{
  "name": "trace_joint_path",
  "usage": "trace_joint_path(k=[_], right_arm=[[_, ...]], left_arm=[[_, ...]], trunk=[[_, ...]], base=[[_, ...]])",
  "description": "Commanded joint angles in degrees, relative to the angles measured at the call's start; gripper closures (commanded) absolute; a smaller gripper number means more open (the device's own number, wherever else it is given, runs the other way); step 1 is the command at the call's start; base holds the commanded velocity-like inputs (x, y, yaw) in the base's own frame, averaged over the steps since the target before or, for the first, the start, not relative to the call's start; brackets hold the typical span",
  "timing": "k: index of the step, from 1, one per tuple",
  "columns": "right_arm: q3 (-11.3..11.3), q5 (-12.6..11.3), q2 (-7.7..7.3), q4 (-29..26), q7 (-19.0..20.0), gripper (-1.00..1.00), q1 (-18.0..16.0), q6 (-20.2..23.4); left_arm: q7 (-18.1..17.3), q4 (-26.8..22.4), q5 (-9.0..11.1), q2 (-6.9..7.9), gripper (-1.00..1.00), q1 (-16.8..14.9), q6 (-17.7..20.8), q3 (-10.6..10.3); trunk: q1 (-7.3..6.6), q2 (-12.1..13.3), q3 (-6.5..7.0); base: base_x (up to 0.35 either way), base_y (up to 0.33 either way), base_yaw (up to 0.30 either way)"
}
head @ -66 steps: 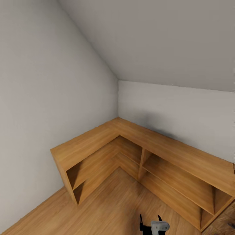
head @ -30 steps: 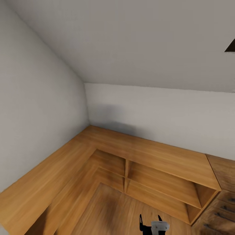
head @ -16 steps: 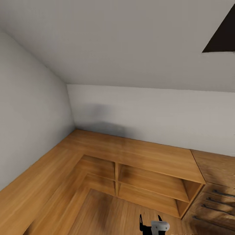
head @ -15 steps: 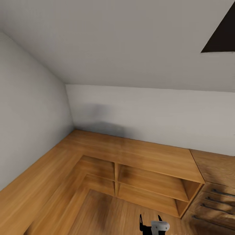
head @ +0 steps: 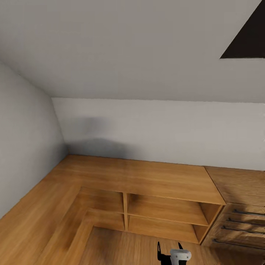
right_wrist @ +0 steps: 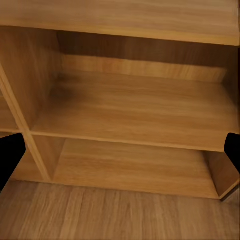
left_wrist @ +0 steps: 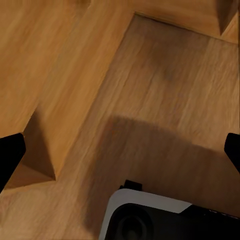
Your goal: In the bedroom, organize the workspace by keeping the computer under the desk, ensuring the monitor is on the desk, placing the keyboard on the desk next to the monitor, placing the mouse on the desk next to the keyboard, moving the folder from the swivel chair onto the desk next to the mouse, stacking the notebook on top of the folder with the pen on top of the notebook, and positioning the swivel chair next to the desk.
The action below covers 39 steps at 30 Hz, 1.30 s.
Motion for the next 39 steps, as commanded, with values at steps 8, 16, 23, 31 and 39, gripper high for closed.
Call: trace_joint_path(k=[8,16,23,31,39], right_arm=[[0.50,-0.23,0.03,0.06,-0.33,-1.00,-0.06,-0.10],[0.46,-0.24,0.03,0.06,-0.33,-1.00,-0.07,-0.10],[0.45,-0.24,0.03,0.06,-0.33,-1.00,-0.07,-0.10],[0.43,-0.24,0.03,0.06,-0.33,-1.00,-0.07,-0.10],[0.44,-0.24,0.03,0.06,-0.33,-1.00,-0.07,-0.10]], left_arm=[[0.14,0.01,0.31,0.00,-1.00,-0.03,-0.17,-0.19],[0.14,0.01,0.39,0.00,-1.00,-0.03,-0.10,-0.07],[0.14,0.01,0.40,0.00,-1.00,-0.03,-0.08,-0.05],[0.14,0.01,0.40,0.00,-1.00,-0.03,-0.08,-0.02],[0.14,0.01,0.40,0.00,-1.00,-0.03,-0.08,-0.08]], trunk=[[0.06,-0.12,-0.13],[0.06,-0.12,-0.13],[0.06,-0.12,-0.13],[0.06,-0.12,-0.13],[0.06,-0.12,-0.13]], base=[[0.243,0.232,-0.284],[0.106,0.093,-0.284],[0.007,0.006,-0.285],[0.001,0.001,-0.294],[0.000,0.000,-0.299]])
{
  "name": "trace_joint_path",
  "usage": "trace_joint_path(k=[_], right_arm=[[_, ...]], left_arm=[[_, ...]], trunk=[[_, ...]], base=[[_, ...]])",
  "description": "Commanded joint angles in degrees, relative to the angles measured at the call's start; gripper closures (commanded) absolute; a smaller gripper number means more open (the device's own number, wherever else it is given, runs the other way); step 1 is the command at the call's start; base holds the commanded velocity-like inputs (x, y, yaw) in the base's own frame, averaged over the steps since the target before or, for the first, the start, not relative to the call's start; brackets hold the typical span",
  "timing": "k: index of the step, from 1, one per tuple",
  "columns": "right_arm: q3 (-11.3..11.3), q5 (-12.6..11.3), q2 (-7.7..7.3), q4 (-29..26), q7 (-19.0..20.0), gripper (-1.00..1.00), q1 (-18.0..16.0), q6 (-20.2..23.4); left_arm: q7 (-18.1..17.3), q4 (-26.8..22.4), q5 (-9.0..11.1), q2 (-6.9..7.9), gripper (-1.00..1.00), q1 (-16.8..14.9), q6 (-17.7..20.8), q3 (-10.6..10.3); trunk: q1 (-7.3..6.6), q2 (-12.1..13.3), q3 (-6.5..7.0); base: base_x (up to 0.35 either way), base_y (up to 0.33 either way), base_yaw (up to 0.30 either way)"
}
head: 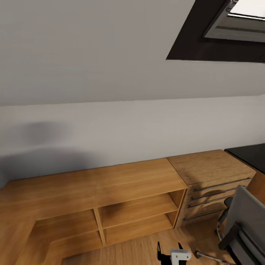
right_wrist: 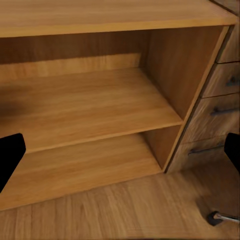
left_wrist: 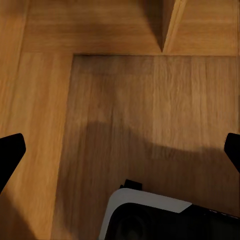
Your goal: In the bedroom, organize the workspace by keeping the computer under the desk, ensuring the monitor is on the desk, placing the keyboard on the desk next to the monitor, placing the mouse on the desk next to the keyboard, moving the folder from the swivel chair onto the desk next to the mouse, stacking the notebook on top of the folder with the pen on top of the notebook, and positioning the swivel chair next to the desk.
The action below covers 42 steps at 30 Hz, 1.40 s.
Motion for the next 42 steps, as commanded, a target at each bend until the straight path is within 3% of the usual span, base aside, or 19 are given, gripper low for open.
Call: trace_joint_path(k=[1,30,42], right_arm=[[0.48,-0.24,0.03,0.05,-0.32,-1.00,-0.04,-0.08],[0.54,-0.22,0.03,0.05,-0.32,-1.00,-0.06,-0.08],[0.54,-0.15,0.03,0.05,-0.32,-1.00,-0.04,-0.08]], left_arm=[[0.15,-0.01,0.31,0.00,-1.00,-0.03,-0.18,-0.17],[0.15,-0.01,0.31,0.00,-1.00,-0.03,-0.20,-0.17],[0.15,-0.01,0.23,0.00,-1.00,-0.03,-0.25,-0.23]], trunk=[[0.04,-0.13,-0.13],[0.04,-0.13,-0.60],[0.04,-0.13,-0.81]], base=[[0.000,0.000,-0.300],[0.000,0.002,-0.295],[0.090,0.112,-0.284]])
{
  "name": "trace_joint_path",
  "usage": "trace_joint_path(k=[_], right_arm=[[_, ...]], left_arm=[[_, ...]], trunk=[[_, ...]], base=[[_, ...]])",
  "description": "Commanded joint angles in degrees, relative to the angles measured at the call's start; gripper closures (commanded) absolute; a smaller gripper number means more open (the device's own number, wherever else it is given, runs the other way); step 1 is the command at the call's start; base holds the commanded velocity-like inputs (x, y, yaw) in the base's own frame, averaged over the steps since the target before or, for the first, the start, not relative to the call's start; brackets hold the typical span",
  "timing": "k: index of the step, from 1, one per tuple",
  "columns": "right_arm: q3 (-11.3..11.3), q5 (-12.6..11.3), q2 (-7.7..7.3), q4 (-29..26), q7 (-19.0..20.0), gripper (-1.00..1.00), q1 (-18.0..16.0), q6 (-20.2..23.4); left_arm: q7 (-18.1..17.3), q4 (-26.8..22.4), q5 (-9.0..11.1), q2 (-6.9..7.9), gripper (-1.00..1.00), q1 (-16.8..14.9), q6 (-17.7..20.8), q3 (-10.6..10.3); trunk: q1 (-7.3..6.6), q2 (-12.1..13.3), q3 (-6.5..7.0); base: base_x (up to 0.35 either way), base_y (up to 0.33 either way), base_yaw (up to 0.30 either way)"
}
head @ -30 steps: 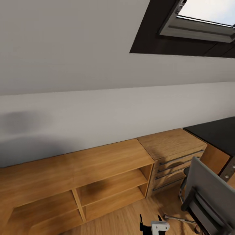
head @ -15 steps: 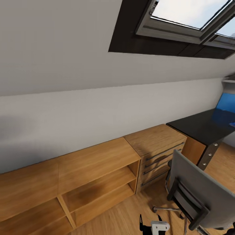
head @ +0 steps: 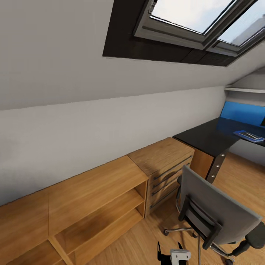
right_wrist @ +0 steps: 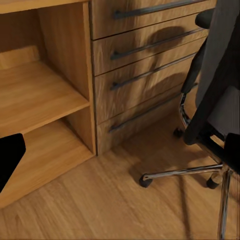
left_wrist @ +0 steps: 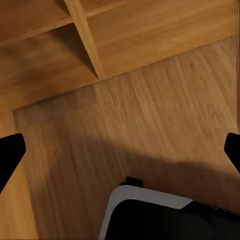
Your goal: In the bedroom, organize the workspace by keeping the computer under the desk, ensuring the monitor is on the desk, placing the keyboard on the desk next to the monitor, placing the mouse on the desk next to the keyboard, moving the folder from the swivel chair onto the desk next to the mouse, stacking the notebook on top of the folder with the pen on top of the notebook, and positioning the swivel chair next to the desk.
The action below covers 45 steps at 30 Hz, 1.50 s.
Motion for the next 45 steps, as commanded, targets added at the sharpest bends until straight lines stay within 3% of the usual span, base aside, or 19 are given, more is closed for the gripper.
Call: trace_joint_path(k=[1,45], right_arm=[[0.49,-0.24,0.03,0.05,-0.32,-1.00,-0.05,-0.08],[0.49,0.02,0.03,0.05,-0.23,-1.00,-0.07,-0.08]], left_arm=[[0.15,0.00,0.31,0.00,-1.00,-0.03,-0.16,-0.18],[0.15,0.00,0.40,0.00,-1.00,-0.03,-0.11,-0.15]], trunk=[[0.04,-0.12,-0.13],[0.04,-0.12,-0.13]], base=[[0.031,0.031,-0.284],[0.001,0.006,-0.283]])
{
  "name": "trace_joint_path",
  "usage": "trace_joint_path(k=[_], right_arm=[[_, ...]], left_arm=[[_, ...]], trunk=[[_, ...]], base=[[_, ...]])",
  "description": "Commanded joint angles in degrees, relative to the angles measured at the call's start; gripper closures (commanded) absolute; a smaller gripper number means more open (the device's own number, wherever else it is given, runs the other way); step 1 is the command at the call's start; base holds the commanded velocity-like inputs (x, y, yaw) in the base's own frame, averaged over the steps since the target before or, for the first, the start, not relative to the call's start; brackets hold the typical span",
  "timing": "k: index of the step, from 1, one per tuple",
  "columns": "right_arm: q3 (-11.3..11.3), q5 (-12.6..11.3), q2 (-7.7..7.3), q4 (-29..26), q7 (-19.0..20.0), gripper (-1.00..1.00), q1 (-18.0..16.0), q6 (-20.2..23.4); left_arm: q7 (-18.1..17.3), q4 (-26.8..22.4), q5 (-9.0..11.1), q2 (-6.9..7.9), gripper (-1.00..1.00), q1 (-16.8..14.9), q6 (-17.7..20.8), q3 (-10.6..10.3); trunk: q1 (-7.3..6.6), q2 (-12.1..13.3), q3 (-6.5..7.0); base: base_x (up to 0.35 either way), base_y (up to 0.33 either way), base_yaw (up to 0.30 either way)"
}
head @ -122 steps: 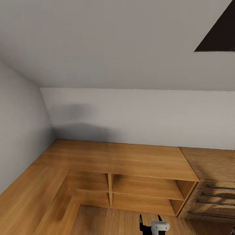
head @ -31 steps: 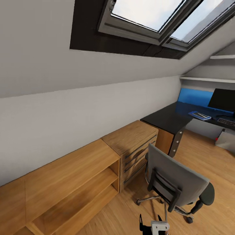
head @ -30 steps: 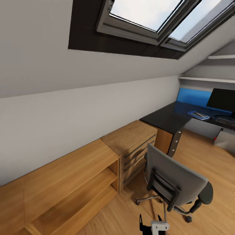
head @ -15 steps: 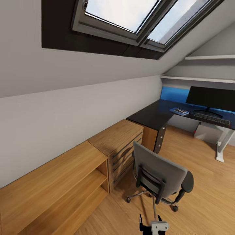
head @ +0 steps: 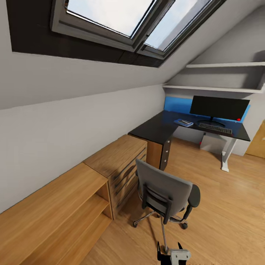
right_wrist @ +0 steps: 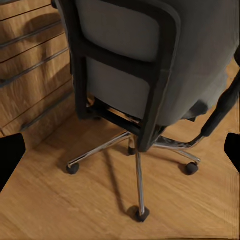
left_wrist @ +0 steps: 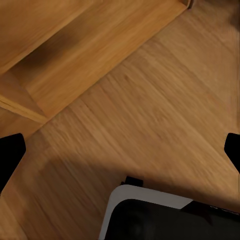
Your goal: In the bedroom, organize the workspace by keeping the computer under the desk, ensuring the monitor is on the desk, placing the keyboard on the desk next to the monitor, placing the mouse on the desk next to the keyboard, moving the folder from the swivel chair onto the desk next to the mouse, stacking the notebook on top of the folder with the pen on top of the notebook, and positioning the swivel chair next to the desk.
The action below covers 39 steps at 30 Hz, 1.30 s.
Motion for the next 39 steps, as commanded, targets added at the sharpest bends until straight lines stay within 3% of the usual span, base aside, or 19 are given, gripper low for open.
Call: trace_joint_path(k=[1,10,39], right_arm=[[0.49,-0.24,0.03,0.06,-0.32,-1.00,-0.07,-0.09],[0.49,-0.17,0.03,0.06,-0.32,-1.00,-0.07,-0.09],[0.49,-0.14,0.03,0.06,-0.32,-1.00,-0.07,-0.09]], left_arm=[[0.14,0.00,0.31,0.00,-1.00,-0.03,-0.19,-0.15],[0.14,0.00,0.31,0.00,-1.00,-0.03,-0.22,-0.19],[0.14,0.00,0.31,0.00,-1.00,-0.03,-0.17,-0.20]], trunk=[[0.03,-0.13,-0.13],[0.03,-0.13,-0.13],[0.03,-0.13,-0.13]], base=[[0.000,0.142,-0.283],[0.000,0.160,-0.283],[0.000,0.024,-0.283]])
